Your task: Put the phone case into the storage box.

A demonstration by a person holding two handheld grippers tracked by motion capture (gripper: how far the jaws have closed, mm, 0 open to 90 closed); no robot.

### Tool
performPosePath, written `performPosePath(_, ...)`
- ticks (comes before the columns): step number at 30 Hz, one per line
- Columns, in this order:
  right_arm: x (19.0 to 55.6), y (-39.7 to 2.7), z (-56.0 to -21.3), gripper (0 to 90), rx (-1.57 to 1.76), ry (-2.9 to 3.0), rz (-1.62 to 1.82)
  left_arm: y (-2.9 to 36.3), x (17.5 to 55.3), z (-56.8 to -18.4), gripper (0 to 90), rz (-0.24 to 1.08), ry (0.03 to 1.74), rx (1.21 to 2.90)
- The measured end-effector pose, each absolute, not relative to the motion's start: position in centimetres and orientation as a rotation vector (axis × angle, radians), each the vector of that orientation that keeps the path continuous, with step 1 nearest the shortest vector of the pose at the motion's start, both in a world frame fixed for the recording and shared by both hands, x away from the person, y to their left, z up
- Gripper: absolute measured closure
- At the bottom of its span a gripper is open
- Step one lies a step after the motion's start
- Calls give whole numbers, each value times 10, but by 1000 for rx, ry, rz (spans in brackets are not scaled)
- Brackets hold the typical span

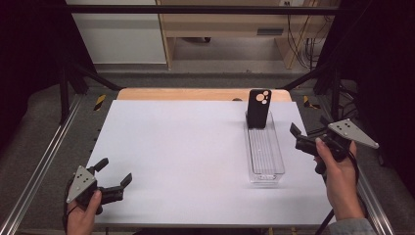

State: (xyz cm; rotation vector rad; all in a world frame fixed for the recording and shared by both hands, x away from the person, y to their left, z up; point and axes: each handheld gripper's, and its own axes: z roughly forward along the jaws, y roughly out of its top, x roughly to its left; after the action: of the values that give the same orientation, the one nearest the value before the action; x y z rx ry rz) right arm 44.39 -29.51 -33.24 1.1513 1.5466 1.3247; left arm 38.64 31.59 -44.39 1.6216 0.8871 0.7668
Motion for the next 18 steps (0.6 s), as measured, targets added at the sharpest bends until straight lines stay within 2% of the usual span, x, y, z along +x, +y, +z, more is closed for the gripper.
performPosePath(18, 424, -308, -341, 28, 1145, 1548, 1313, 318, 382, -444, 20, 767, 883, 1622)
